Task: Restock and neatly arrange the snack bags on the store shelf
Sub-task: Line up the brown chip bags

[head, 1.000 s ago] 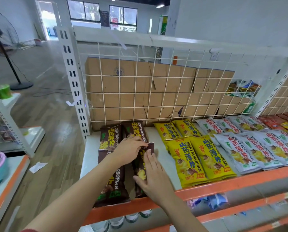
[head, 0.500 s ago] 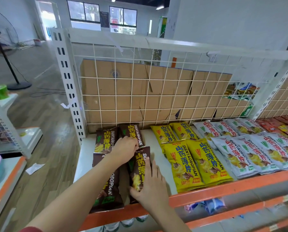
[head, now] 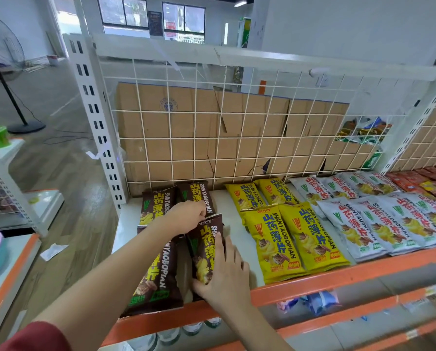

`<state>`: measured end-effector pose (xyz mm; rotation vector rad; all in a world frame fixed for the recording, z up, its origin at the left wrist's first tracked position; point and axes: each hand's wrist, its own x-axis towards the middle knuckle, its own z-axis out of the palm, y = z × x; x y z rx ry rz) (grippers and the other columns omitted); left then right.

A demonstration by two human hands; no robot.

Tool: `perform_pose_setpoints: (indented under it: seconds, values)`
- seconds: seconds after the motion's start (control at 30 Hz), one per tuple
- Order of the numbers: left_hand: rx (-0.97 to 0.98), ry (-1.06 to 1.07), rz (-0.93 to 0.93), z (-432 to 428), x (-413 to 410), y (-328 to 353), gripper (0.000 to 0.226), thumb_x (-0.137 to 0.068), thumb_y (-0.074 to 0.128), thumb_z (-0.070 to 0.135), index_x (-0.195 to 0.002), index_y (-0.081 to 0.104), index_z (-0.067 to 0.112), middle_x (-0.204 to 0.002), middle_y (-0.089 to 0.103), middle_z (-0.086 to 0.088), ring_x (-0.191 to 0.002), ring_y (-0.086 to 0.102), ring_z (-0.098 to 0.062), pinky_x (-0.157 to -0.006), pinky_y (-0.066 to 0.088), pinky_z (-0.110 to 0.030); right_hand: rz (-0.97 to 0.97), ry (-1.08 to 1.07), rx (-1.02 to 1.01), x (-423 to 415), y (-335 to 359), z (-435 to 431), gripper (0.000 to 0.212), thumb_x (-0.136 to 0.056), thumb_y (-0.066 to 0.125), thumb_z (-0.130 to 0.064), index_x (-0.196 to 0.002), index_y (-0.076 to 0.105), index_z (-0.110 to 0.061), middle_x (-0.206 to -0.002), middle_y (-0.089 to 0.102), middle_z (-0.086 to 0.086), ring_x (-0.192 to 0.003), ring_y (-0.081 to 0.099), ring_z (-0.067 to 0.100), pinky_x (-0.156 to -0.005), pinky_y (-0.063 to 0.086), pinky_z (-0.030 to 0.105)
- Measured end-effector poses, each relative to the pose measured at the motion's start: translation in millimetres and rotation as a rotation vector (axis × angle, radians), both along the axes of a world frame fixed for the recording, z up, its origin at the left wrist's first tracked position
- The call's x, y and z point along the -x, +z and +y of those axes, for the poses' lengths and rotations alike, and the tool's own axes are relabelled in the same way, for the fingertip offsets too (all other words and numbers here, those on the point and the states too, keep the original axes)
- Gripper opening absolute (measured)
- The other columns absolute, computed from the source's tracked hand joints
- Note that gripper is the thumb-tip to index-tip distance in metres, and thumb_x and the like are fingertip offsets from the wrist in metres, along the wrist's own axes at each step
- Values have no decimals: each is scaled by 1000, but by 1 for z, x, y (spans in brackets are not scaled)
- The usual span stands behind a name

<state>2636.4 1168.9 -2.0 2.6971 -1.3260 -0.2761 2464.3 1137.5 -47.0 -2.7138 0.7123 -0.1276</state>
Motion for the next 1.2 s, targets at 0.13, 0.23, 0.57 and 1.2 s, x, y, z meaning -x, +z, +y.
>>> perform_pose_setpoints:
  seconds: [0.13, 0.23, 0.57, 1.2]
  values:
    - [12, -22, 30, 2, -1, 0, 14, -96, 45, 18, -91, 57, 14, -98, 63, -7, -94, 56, -24, -84, 46, -36, -54, -26, 80, 1, 0, 7, 104, -58, 41, -69, -145, 26, -14, -140, 45, 11, -120, 52, 30, -86, 47, 46]
    - [13, -1, -13, 0, 0, 0, 13, -95, 46, 16, -83, 50, 18, -93, 61, -6, -92, 54, -24, -85, 45, -39, -48, -37, 90, 4, 0, 7, 103, -60, 43, -67, -146, 22, -13, -143, 41, 11, -124, 48, 30, -88, 45, 46]
    - [24, 25, -165, 2, 4, -1, 14, -90, 47, 9, -80, 47, 19, -81, 51, 4, -81, 48, -19, -71, 40, -31, 5, 48, -31, 10, 1, 5, 105, -76, 53, -58, -146, -16, -22, -157, -4, 0, -142, 8, 24, -109, 20, 45]
    - [436, 175, -143, 55, 1, 1, 12, -90, 53, 21, -97, 62, 18, -100, 60, -1, -98, 55, -23, -82, 44, -37, -25, 14, -70, 9, 12, -3, 107, -55, 7, -80, -147, -7, -28, -157, -5, 0, -144, 6, 22, -113, 15, 43]
